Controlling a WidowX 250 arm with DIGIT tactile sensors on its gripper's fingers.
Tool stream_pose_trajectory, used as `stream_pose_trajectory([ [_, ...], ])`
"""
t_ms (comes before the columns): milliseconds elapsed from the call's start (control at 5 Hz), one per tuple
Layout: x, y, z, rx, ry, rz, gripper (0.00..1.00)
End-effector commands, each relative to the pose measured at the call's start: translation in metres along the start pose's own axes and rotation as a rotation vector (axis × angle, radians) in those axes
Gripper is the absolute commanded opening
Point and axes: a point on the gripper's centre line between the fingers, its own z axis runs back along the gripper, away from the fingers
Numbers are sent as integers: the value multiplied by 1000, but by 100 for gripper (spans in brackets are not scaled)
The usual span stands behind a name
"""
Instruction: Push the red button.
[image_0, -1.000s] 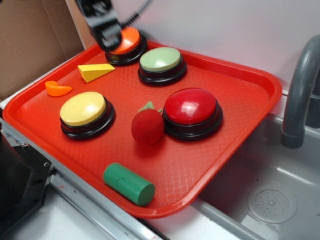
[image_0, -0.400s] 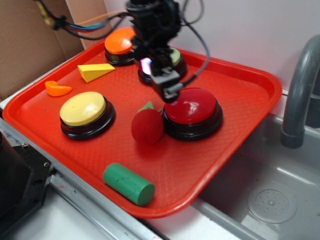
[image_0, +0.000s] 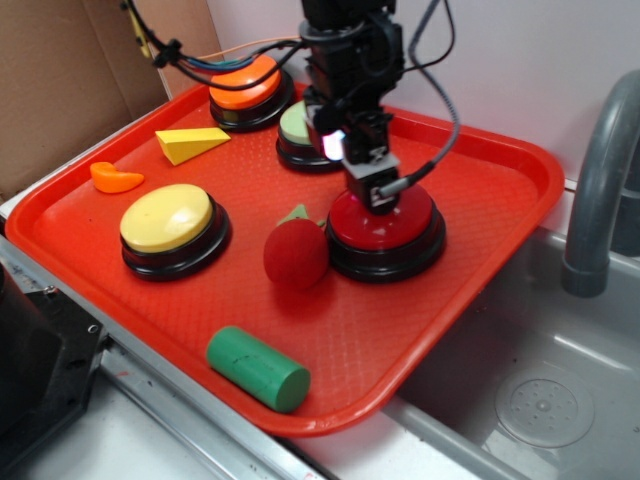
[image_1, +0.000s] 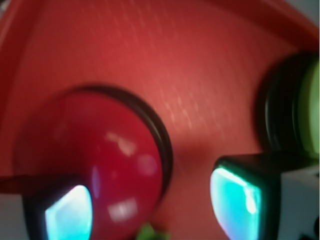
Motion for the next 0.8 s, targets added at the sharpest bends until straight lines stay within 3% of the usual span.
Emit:
stream_pose_trajectory([
  [0, -5, -5, 44, 2, 8, -77, 100],
  [200, -31, 2, 95, -2, -5, -79, 100],
  [400, -57, 7, 114, -70, -14, -27, 100],
  [600, -70, 9, 122, -82, 21, 21, 100],
])
